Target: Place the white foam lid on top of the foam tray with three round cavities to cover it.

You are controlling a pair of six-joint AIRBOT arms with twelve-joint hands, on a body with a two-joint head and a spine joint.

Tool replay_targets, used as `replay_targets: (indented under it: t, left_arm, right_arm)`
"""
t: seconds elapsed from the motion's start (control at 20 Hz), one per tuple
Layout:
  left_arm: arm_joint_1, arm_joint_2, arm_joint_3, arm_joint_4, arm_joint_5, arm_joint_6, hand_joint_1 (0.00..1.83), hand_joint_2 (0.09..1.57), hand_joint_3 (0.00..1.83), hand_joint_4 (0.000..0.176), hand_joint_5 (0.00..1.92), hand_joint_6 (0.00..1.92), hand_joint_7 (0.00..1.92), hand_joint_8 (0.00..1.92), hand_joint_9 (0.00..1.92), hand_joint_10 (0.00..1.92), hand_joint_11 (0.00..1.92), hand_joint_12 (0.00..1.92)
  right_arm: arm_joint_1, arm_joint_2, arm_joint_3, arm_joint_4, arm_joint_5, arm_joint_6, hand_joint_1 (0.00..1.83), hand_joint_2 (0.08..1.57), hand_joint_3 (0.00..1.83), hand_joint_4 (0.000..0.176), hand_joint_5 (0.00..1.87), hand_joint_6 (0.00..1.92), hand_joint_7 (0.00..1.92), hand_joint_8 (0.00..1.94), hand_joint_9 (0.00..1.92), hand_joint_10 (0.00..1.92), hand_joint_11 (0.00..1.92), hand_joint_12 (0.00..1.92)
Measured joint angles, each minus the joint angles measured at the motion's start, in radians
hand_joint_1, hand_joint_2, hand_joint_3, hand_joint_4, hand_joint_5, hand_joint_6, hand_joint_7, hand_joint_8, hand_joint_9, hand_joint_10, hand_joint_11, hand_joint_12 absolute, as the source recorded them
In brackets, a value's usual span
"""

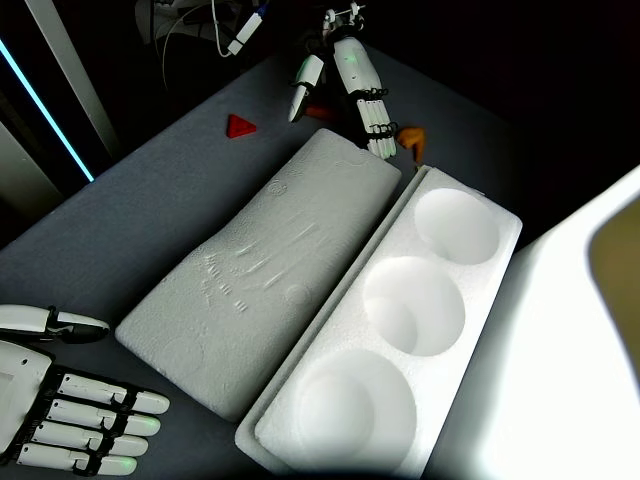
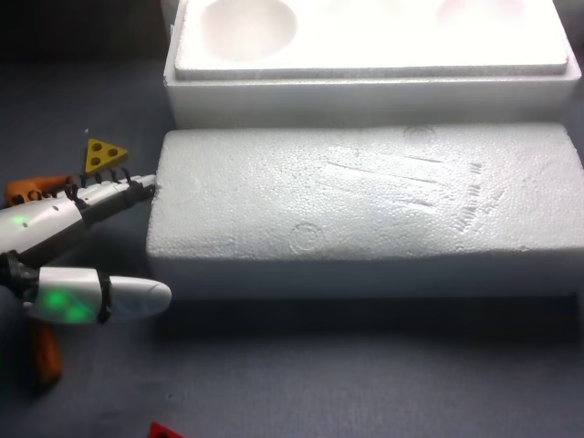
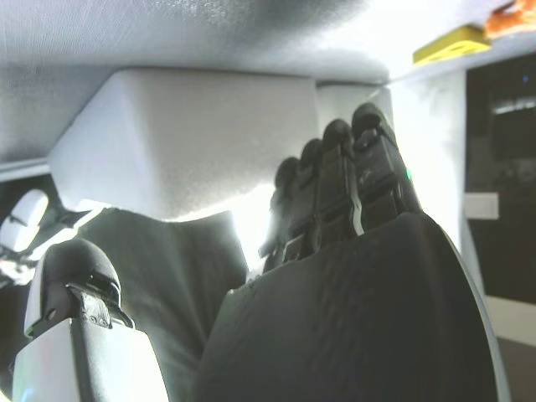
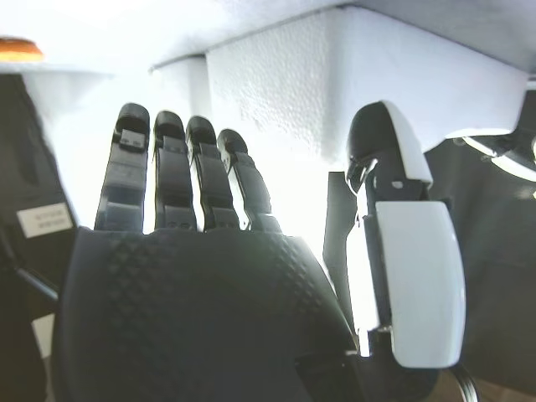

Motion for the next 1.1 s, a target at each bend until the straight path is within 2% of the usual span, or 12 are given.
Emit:
replay_targets:
  t: [0.15,0.25,0.35,0.4,0.45,0.5,0.55,0.6,0.9,0.95,1.05,1.1]
  left_arm:
    - [0.0,-0.004,0.0,-0.008,-0.006,0.006,0.39,0.94,0.0,0.0,0.01,0.0,0.0,0.0,0.0,0.0,0.0,0.0]
    - [0.0,-0.017,0.003,-0.031,-0.014,0.008,0.42,0.95,0.0,0.0,0.0,0.0,0.0,0.0,0.0,0.0,0.0,0.0]
    - [0.0,-0.023,0.003,-0.025,-0.014,0.008,0.42,0.95,0.0,0.0,0.0,0.0,0.0,0.0,0.0,0.0,0.0,0.0]
    - [-0.003,-0.028,0.003,-0.03,-0.019,0.008,0.42,0.95,0.0,0.0,0.0,0.0,0.0,0.0,0.0,0.0,0.0,0.0]
    - [-0.003,-0.029,0.003,-0.03,-0.019,0.008,0.42,0.95,0.0,0.0,0.0,0.0,0.0,0.0,0.0,0.0,0.0,0.0]
    - [-0.004,-0.029,0.003,-0.032,-0.019,0.008,0.43,0.95,0.0,0.0,0.0,0.0,0.0,0.0,0.0,0.0,0.0,0.0]
    - [-0.005,-0.029,0.003,-0.035,-0.021,0.007,0.44,0.96,0.01,0.0,0.0,0.0,0.0,0.0,0.0,0.0,0.0,0.0]
    - [-0.005,-0.032,0.003,-0.04,-0.029,0.007,0.44,0.96,0.01,0.0,0.0,0.0,0.0,0.0,0.0,0.0,0.0,0.0]
    - [-0.004,-0.053,0.004,-0.058,-0.057,-0.018,0.35,1.03,0.03,0.0,0.02,0.01,0.0,0.0,0.0,0.0,0.0,0.0]
    - [0.003,-0.053,-0.003,-0.063,-0.079,-0.024,0.34,1.05,0.03,0.0,0.03,0.01,0.0,0.0,0.0,0.0,0.0,0.0]
    - [0.016,-0.051,-0.019,-0.075,-0.106,-0.032,0.32,1.08,0.03,0.0,0.03,0.01,0.0,0.0,0.0,0.0,0.0,0.0]
    - [0.026,-0.048,-0.031,-0.087,-0.116,-0.033,0.34,1.11,0.02,0.0,0.03,0.0,0.0,0.0,0.0,0.0,0.0,0.0]
  right_arm:
    - [0.015,-0.021,0.013,0.011,-0.009,0.0,0.56,1.17,0.0,0.0,0.0,0.0,0.0,0.0,0.0,0.0,0.05,0.04]
    - [0.029,-0.034,0.022,0.026,-0.013,-0.001,0.49,1.14,0.01,0.0,0.0,0.0,0.0,0.0,0.02,0.01,0.0,1.26]
    - [0.038,-0.044,0.027,0.025,-0.01,0.0,0.5,1.13,0.0,0.0,0.0,0.0,0.0,0.0,0.02,0.01,0.0,1.22]
    - [0.043,-0.054,0.033,0.027,-0.011,0.001,0.56,1.15,0.0,0.0,0.0,0.0,0.0,0.0,0.0,0.0,0.0,0.9]
    - [0.05,-0.057,0.034,0.031,-0.014,0.0,0.56,1.15,0.0,0.0,0.0,0.0,0.0,0.0,0.0,0.0,0.0,0.9]
    - [0.055,-0.063,0.038,0.033,-0.014,0.002,0.54,1.16,0.0,0.0,0.0,0.0,0.0,0.0,0.0,0.0,0.0,0.51]
    - [0.062,-0.065,0.04,0.036,-0.015,0.003,0.52,1.15,0.0,0.0,0.0,0.0,0.0,0.0,0.0,0.0,0.0,0.57]
    - [0.07,-0.074,0.048,0.038,-0.014,0.002,0.53,1.16,0.0,0.0,0.0,0.0,0.01,0.0,0.05,0.02,0.0,1.01]
    - [0.072,-0.077,0.05,0.045,0.002,0.025,0.5,1.19,0.01,0.0,0.16,0.04,0.08,0.02,0.05,0.04,0.0,1.31]
    - [0.072,-0.077,0.048,0.044,0.004,0.029,0.44,1.18,0.0,0.0,0.21,0.03,0.21,0.02,0.1,0.31,0.0,1.59]
    - [0.072,-0.074,0.034,0.044,0.012,0.031,0.36,1.15,0.0,0.0,0.28,0.03,0.35,0.06,0.03,0.97,0.0,1.89]
    - [0.071,-0.064,0.019,0.04,0.019,0.032,0.41,1.18,0.0,0.0,0.3,0.03,0.32,0.03,0.0,0.79,0.0,1.7]
